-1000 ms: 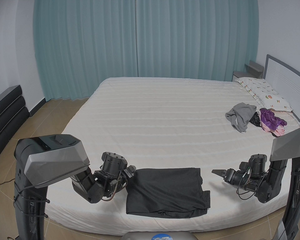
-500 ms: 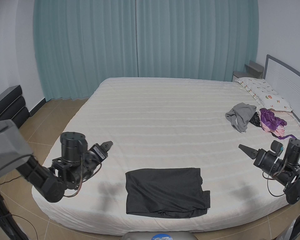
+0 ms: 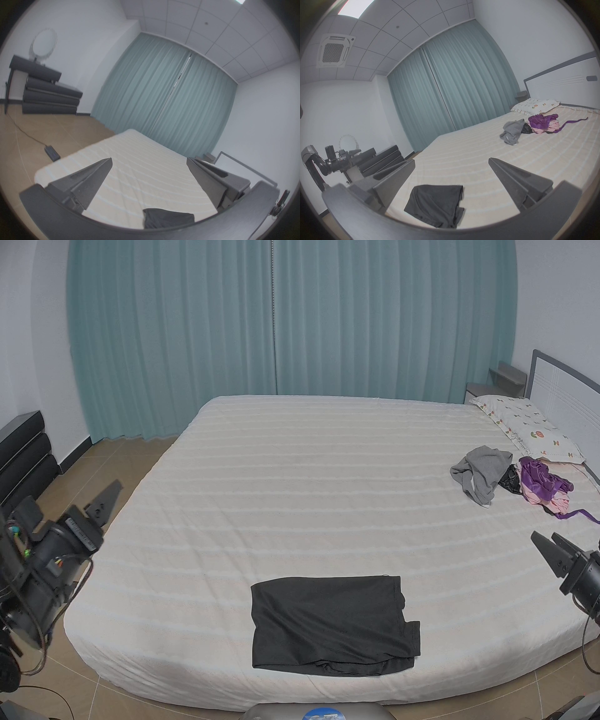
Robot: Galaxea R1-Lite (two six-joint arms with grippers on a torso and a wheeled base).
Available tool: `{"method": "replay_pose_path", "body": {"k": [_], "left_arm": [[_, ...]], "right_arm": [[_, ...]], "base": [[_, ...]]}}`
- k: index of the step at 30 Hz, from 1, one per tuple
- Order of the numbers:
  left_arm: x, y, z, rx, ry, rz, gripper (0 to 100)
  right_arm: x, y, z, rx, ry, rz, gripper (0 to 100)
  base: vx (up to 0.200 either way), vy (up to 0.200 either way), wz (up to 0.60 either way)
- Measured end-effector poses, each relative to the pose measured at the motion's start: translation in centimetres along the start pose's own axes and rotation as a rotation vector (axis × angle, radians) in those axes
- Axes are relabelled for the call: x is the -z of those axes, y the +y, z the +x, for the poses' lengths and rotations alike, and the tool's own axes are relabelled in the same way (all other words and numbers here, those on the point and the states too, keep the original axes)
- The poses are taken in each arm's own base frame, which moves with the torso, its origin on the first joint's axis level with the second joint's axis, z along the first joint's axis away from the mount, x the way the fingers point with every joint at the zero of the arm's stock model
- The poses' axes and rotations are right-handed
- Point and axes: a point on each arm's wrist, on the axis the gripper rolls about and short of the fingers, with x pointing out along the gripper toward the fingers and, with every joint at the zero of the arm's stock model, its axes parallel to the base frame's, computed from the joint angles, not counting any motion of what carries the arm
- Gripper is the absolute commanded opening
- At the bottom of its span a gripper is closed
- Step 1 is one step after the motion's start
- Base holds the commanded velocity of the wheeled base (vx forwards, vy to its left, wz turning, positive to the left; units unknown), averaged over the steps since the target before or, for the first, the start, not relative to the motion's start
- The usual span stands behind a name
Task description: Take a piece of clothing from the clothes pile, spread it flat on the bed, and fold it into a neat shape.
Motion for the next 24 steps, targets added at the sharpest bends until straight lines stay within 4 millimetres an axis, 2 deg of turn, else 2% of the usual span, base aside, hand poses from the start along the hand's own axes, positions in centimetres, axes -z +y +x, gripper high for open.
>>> {"method": "replay_pose_path", "body": {"k": [11, 19, 24], "left_arm": [[-2.9, 2.7, -8.3, -0.058, -0.089, 0.197, 100], [-4.0, 4.6, -12.8, -0.127, -0.210, 0.315, 100], [-4.1, 5.7, -15.8, -0.188, -0.312, 0.394, 100]], "right_arm": [[1.3, 1.9, -6.5, -0.025, 0.087, -0.088, 100], [2.2, 3.4, -11.2, -0.103, 0.171, -0.192, 100], [2.1, 4.1, -14.0, -0.150, 0.106, -0.305, 100]], "base": [[0.000, 0.000, 0.00], [0.000, 0.000, 0.00], [0.000, 0.000, 0.00]]}}
